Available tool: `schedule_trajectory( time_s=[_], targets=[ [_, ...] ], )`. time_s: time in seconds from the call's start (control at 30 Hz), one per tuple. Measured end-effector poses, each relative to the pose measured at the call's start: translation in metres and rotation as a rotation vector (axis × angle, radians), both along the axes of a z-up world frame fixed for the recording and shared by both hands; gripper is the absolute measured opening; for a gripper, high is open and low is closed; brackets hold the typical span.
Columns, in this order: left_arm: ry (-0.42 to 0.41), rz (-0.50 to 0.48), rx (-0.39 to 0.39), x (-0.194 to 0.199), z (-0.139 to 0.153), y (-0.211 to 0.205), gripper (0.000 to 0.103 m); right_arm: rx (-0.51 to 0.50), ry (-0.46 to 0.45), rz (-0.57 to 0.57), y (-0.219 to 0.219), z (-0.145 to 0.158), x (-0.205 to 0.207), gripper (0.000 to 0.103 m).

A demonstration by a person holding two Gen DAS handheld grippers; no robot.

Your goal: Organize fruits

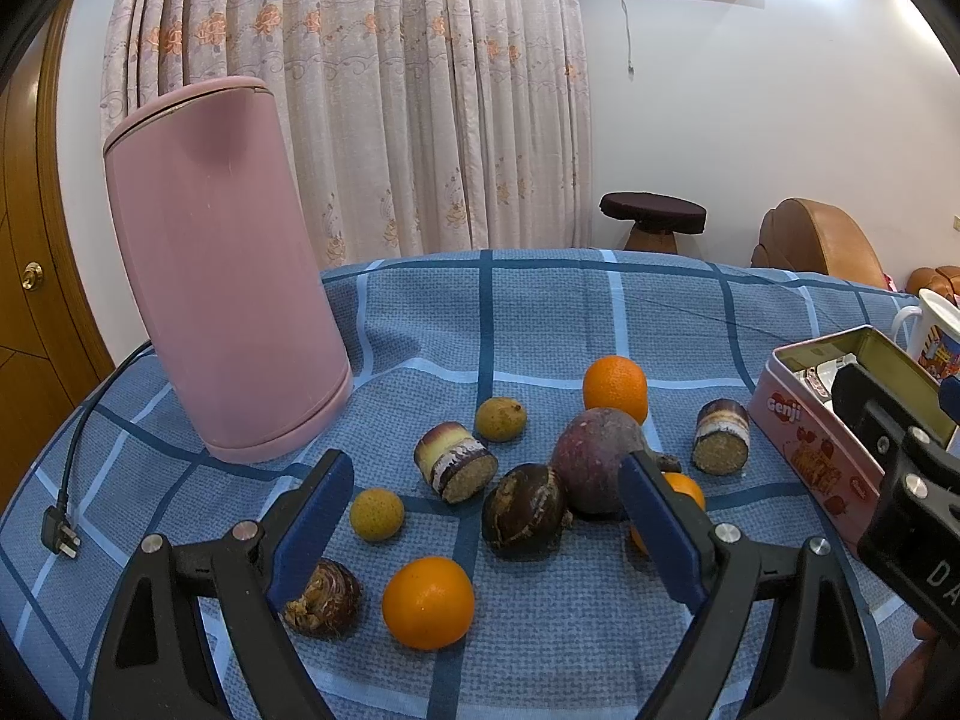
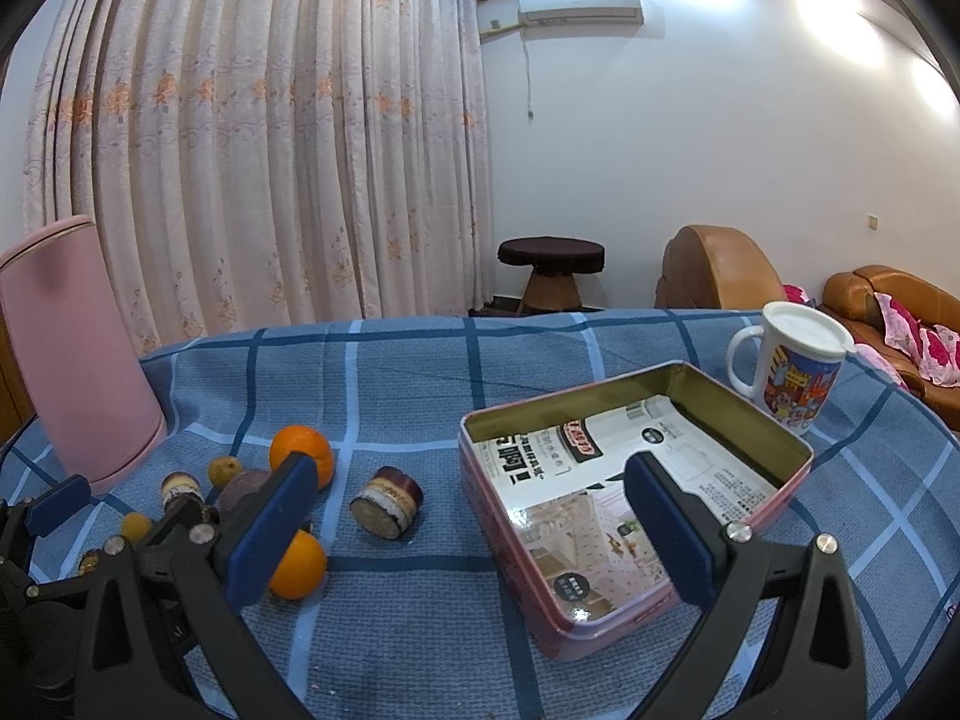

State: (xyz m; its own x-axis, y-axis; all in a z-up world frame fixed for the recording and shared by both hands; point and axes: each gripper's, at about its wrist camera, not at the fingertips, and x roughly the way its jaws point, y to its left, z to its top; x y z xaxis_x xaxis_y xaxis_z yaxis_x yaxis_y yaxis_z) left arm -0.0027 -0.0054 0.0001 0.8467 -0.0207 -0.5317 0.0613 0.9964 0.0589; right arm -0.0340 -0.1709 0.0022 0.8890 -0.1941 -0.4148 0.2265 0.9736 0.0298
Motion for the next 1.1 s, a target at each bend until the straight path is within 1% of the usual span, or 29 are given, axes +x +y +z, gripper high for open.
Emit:
schedule_trajectory(
  time_s=[0.13,0.17,0.33,0.43,0.53,0.63,0.83,0.87,0.9,0.97,1.03,1.07,1.1],
  targets=[
    [-0.001,0.000,0.006,-0.002,0.000,-0.001,0.091,-0.003,0.001,0.014,0.007,0.001,-0.001,0.103],
    [-0.006,0.003,0.013,-0.003,0.000,-0.001,0.091,-0.005,0.001,0.017,0.015,0.003,0.000,0.103],
    [-0.024,0.003,0.025,-0.008,0.004,0.005,0.091,-0.002,0.002,0.032,0.015,0.002,0.001,0.103],
    [-0.004,0.014,0.007,-0.006,0.004,0.018,0.091,0.001,0.009,0.048,0.015,0.001,0.002,0.103],
    [0.022,0.040,-0.007,-0.003,0.001,0.031,0.091,0.004,0.017,0.068,0.016,-0.001,0.002,0.098],
    [0.041,0.060,-0.015,0.000,0.000,0.044,0.091,0.004,0.025,0.080,0.018,-0.002,0.003,0.098],
    [0.060,0.085,-0.012,0.002,-0.003,0.055,0.091,0.011,0.032,0.096,0.018,-0.003,0.003,0.098],
    [0.061,0.085,-0.008,0.003,-0.004,0.059,0.091,0.010,0.036,0.100,0.019,-0.004,0.004,0.097],
    [0.059,0.085,0.002,0.003,-0.004,0.060,0.091,0.009,0.039,0.107,0.020,-0.004,0.004,0.093],
    [0.061,0.086,0.023,0.003,-0.004,0.066,0.091,0.011,0.052,0.125,0.022,-0.006,0.006,0.089],
    [0.066,0.088,0.022,0.004,-0.004,0.075,0.091,0.016,0.062,0.144,0.024,-0.007,0.007,0.086],
    [0.067,0.092,0.017,0.004,-0.004,0.082,0.091,0.022,0.067,0.160,0.025,-0.008,0.008,0.083],
    [0.070,0.093,0.006,0.004,-0.004,0.091,0.091,0.028,0.074,0.177,0.026,-0.008,0.008,0.082]
  ],
)
